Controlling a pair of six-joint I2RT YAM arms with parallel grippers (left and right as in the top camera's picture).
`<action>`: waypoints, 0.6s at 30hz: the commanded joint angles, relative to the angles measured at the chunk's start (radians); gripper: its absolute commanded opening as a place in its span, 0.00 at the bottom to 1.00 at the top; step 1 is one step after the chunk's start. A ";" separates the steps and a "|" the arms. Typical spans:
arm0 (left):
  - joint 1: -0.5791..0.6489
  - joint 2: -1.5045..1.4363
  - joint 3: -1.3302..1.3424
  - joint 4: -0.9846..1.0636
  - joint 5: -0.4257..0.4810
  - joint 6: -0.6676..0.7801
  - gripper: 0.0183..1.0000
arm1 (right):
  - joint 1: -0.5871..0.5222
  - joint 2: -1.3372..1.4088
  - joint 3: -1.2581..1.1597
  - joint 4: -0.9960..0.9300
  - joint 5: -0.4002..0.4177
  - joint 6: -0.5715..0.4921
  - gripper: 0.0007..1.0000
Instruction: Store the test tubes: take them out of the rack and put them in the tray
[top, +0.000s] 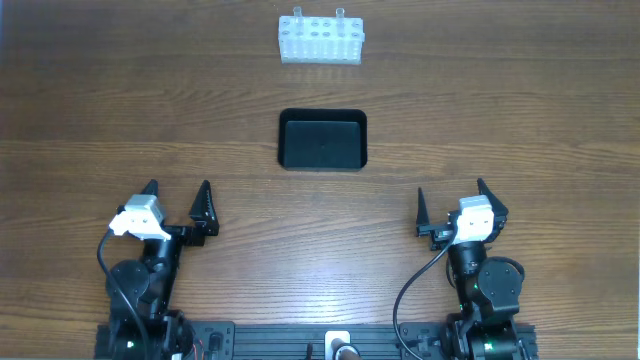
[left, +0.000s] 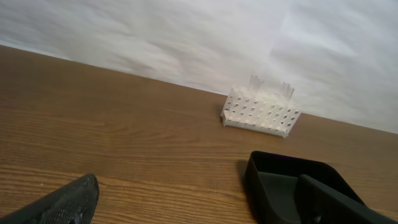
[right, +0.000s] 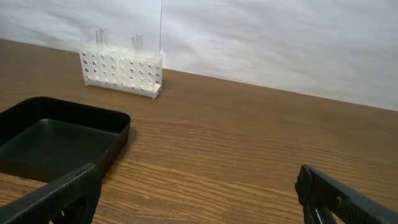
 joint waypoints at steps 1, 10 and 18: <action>0.004 -0.005 -0.004 -0.003 0.013 -0.007 1.00 | 0.006 -0.003 -0.005 -0.003 -0.004 -0.005 0.99; 0.004 -0.005 -0.004 -0.003 0.012 -0.007 1.00 | 0.006 -0.003 -0.005 -0.003 -0.004 -0.005 0.99; 0.004 -0.005 -0.004 -0.011 -0.071 0.004 1.00 | 0.005 -0.003 -0.005 -0.003 -0.004 -0.005 0.99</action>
